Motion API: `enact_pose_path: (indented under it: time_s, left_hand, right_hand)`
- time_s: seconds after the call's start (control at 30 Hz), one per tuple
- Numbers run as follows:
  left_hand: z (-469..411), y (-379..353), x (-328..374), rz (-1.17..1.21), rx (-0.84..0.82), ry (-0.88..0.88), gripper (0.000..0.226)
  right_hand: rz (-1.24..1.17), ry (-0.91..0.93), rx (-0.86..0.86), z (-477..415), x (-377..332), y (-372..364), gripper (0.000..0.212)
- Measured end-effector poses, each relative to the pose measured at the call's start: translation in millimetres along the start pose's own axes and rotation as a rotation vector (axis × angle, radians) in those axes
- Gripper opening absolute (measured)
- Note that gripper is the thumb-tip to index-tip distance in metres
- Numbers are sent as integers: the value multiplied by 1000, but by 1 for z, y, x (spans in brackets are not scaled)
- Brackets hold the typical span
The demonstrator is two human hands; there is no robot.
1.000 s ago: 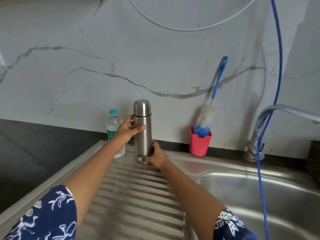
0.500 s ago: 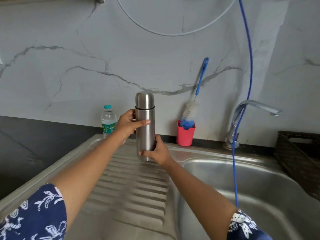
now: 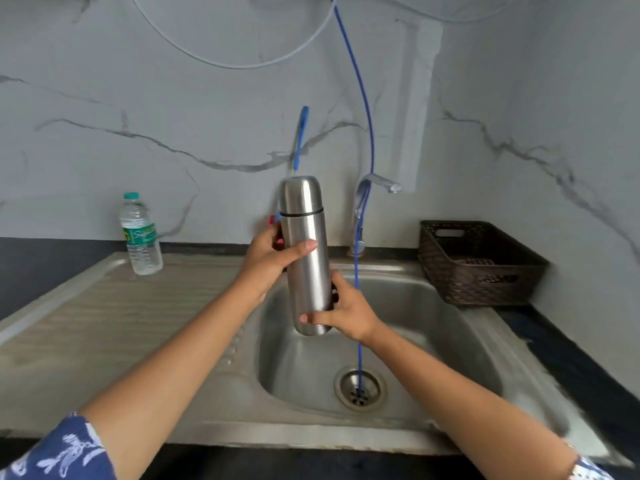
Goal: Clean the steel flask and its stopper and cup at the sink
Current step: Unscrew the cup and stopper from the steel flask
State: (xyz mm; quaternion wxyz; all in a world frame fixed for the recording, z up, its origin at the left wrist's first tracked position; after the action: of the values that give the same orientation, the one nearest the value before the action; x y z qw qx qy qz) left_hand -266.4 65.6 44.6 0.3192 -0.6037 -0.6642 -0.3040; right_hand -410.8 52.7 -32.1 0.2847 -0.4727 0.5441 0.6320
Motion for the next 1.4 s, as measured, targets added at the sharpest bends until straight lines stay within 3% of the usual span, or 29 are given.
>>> enact_pose_path:
  time_s: [0.13,0.3,0.47,0.57,0.7,0.77,0.83,0.93,1.03,1.17,1.3,1.4]
  left_hand:
    - [29,-36,-27,128,47,19,61]
    - [32,-42,-42,126,69,75,73]
    - [39,-40,-57,92,127,82,51]
    - [43,-42,-65,68,135,94,54]
    - [44,-44,-79,-4,100,123,63]
    - [47,-43,-87,-71,69,140,74]
    - [49,-42,-94,-125,37,154,79]
    - [51,-42,-95,-192,-20,137,82]
    - [51,-42,-95,-221,-51,119,84]
    - [50,-42,-95,-266,-97,96,83]
    - [51,-45,-95,-309,-135,87,86]
    - [51,-50,-89,-296,-141,69,86]
  right_hand:
    - [95,-37,-48,11,26,19,78]
    - [163,-93,-89,7,43,24,74]
    - [369,-129,-206,3,48,16,76]
    - [407,-177,-300,-1,50,26,74]
    - [42,-130,-74,-4,15,76,32]
    - [-39,-79,85,-1,-12,99,20]
    - [80,-42,175,-2,-33,107,29]
    - [376,-69,121,-6,-50,92,59]
    - [616,-95,111,-13,-53,75,70]
    - [711,-67,228,-21,-49,69,68]
    - [626,-118,177,-23,-40,69,65]
    - [581,-71,241,-22,-45,75,51]
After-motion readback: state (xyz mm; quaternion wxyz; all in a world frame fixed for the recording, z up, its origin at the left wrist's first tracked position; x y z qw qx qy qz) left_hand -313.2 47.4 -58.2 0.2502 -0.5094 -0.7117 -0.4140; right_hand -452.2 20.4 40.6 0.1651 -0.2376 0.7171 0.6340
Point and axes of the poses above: each hand's wrist, its own z-axis away from the middle knuckle, its own y-axis out of the back of the hand, x = y × z, the point moved 7 cm from there along -z, towards the middle knuckle, and after that the axes turned 15 degrees about -y, right-handed, at the moved point
